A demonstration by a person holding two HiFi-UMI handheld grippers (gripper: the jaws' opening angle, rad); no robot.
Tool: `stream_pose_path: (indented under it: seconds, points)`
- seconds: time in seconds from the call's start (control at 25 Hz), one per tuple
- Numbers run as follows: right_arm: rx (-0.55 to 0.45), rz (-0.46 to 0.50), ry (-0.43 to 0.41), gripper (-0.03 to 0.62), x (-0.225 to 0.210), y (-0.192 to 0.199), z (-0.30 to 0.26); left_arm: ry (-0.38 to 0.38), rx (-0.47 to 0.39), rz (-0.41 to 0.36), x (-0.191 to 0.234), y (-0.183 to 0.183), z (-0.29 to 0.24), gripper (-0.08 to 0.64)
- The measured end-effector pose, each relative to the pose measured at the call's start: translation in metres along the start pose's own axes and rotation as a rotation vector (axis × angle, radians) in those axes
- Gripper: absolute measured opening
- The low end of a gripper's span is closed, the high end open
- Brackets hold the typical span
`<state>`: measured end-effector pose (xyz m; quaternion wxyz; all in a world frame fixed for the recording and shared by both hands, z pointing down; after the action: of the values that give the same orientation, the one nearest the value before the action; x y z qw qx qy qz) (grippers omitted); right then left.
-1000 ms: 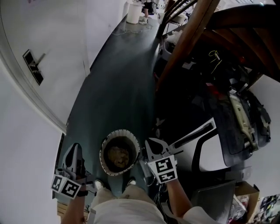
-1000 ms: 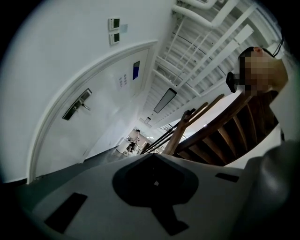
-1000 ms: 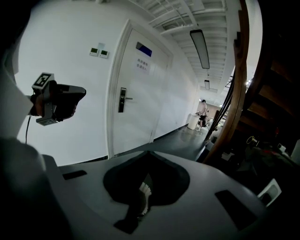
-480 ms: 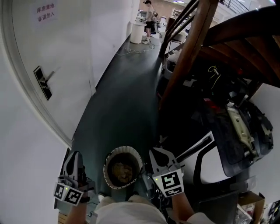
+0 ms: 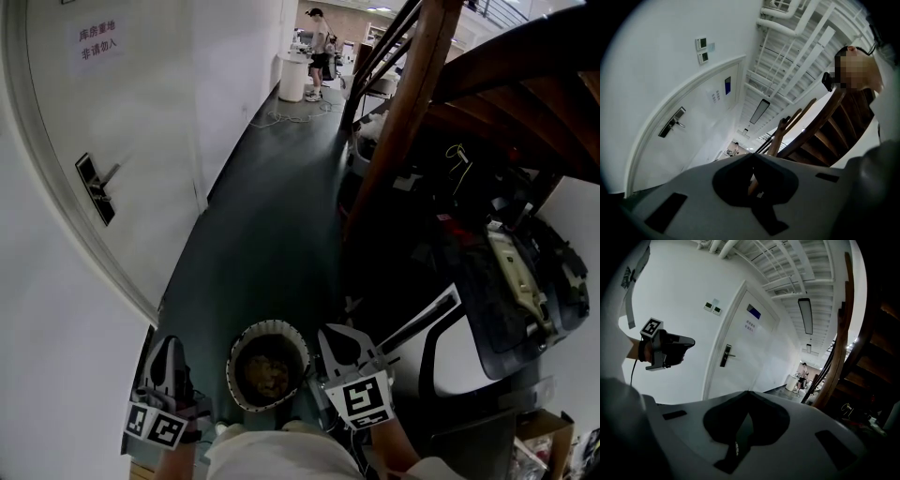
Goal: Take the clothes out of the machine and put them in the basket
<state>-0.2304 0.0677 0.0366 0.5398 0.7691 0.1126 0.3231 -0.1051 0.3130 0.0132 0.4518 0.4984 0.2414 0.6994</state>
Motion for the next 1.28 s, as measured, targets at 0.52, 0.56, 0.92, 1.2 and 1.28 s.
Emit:
stream_pose_path:
  seconds: [0.52,0.56,0.92,1.2,1.28]
  points:
    - [-0.008,0.000,0.018,0.011,0.004,-0.005,-0.009,-0.002,0.022,0.017,0.011,0.001,-0.003,0.014]
    - [-0.005,0.000,0.019,0.011,0.005,-0.004,-0.009,-0.004,0.024,0.020,0.013,0.002,-0.003,0.014]
    - [0.036,0.017,0.034,0.011,0.011,0.001,-0.012,0.002,0.051,0.048,0.021,0.011,-0.007,0.014]
    - [0.030,0.011,0.042,0.011,0.016,-0.003,-0.018,0.014,0.065,0.056,0.027,0.011,-0.009,0.014]
    - [0.042,0.011,0.045,0.011,0.017,-0.004,-0.018,0.014,0.064,0.055,0.029,0.010,-0.009,0.014]
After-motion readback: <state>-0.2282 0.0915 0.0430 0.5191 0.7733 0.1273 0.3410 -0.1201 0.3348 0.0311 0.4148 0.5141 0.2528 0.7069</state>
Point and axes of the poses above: the fingertips, and each gripper's own axes: z backward along the fingers, x to its left, y out of its underside, the point moved 1 cm from there along z, backward along the fingers, and after that the axes turned 7 degrees about -x, right-handed, at the moved point
